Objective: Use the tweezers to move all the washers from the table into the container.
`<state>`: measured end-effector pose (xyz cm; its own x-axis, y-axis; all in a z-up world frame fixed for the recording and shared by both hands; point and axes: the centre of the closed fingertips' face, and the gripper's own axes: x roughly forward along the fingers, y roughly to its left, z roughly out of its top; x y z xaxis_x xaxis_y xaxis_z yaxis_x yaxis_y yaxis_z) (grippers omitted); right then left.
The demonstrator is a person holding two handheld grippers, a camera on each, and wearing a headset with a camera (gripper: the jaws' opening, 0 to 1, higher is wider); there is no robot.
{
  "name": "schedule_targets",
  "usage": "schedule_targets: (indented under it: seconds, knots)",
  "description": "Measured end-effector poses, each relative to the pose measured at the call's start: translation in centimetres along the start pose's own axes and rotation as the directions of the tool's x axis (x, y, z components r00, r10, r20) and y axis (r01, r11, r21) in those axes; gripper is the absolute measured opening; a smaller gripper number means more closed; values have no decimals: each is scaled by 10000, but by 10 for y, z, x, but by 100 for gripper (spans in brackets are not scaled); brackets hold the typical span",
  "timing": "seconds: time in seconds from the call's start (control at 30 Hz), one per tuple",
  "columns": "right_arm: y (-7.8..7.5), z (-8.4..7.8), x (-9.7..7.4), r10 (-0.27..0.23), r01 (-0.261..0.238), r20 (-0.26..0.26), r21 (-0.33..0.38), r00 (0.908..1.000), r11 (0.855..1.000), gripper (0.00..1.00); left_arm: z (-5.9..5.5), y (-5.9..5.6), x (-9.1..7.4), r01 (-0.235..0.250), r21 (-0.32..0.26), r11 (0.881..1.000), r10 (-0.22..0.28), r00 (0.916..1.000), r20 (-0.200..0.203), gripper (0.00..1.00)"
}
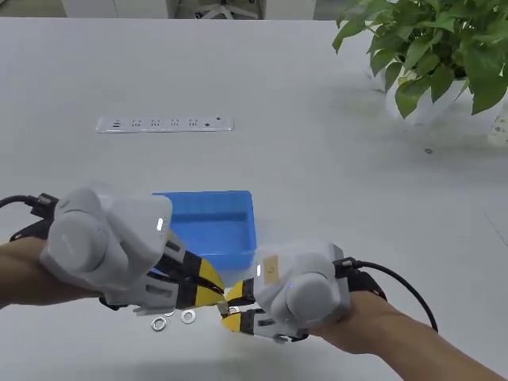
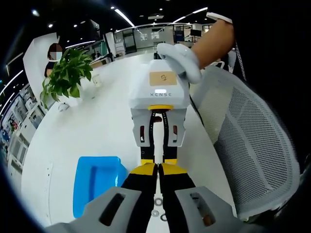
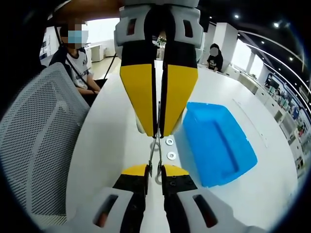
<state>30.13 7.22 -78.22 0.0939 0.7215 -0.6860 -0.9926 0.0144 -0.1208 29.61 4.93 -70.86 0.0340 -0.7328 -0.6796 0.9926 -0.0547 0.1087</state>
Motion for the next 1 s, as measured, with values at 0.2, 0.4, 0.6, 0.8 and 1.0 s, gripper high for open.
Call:
schedule_targets:
  seconds: [0.2,0.4,0.6,0.8,1.0]
  knots:
    - [-4,-4,-1,-81,81,-13,86,10000,9999,12,0,4,4,22,-4,10000,-22,10000,16,6]
    - [-6,-7,1,-70,71,-35,189,10000,9998,12,0,7,9,62,-4,10000,-62,10000,-23,6]
    - [-8,-9,2,-77,77,-17,262,10000,9996,13,1,13,11,22,-113,9999,-21,9999,117,6]
    - [-10,-10,2,-69,69,-9,570,10000,9983,12,3,16,13,39,-240,9997,-34,9997,239,6]
    - [-10,-11,1,-56,55,16,745,10000,9972,10,4,15,14,87,-245,9997,-81,9996,261,6]
